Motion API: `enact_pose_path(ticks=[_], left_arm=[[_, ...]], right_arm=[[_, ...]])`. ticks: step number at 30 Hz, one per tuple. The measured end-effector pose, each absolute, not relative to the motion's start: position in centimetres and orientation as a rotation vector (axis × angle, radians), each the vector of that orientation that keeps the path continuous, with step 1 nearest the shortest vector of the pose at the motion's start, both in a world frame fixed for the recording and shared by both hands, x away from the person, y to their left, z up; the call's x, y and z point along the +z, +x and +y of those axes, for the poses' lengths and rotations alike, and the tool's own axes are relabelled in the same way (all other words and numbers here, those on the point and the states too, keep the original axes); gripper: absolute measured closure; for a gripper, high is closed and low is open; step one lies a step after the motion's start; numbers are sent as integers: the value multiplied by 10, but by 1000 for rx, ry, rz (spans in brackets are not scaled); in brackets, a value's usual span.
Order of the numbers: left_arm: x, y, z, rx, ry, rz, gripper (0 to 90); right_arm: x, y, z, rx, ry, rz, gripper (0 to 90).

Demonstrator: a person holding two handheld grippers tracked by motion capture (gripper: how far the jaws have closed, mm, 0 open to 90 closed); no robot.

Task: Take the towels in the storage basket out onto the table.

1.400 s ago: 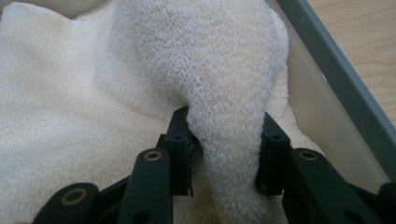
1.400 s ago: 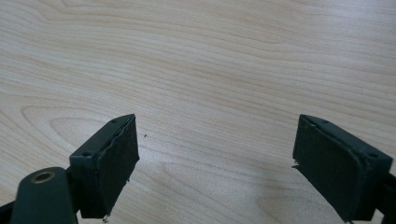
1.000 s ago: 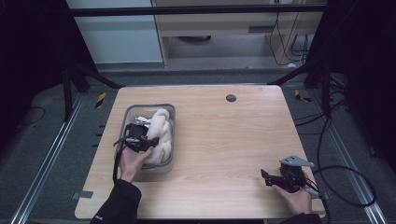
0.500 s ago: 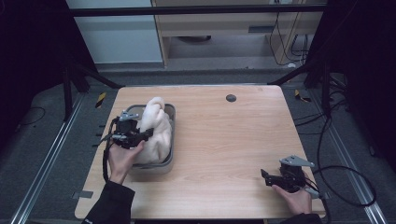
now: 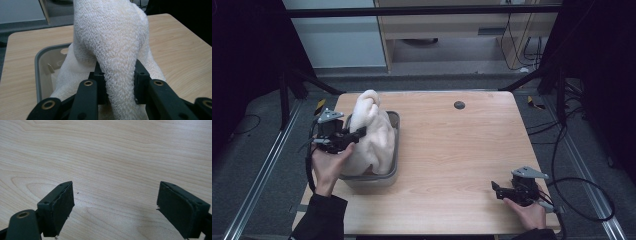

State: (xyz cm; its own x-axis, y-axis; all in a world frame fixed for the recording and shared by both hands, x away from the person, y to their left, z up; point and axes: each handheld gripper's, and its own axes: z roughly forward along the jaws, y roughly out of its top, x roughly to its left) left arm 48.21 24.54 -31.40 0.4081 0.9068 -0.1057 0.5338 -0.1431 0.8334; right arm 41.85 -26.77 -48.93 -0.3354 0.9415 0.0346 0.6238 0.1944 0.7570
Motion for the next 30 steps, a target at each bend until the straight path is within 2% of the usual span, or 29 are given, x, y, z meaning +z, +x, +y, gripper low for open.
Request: enact_pose_path(ticks=[30], left_arm=[[-255,469,250,570,1749,1158,703]], right_arm=[[-488,418,-269,968,1453,2027,141]])
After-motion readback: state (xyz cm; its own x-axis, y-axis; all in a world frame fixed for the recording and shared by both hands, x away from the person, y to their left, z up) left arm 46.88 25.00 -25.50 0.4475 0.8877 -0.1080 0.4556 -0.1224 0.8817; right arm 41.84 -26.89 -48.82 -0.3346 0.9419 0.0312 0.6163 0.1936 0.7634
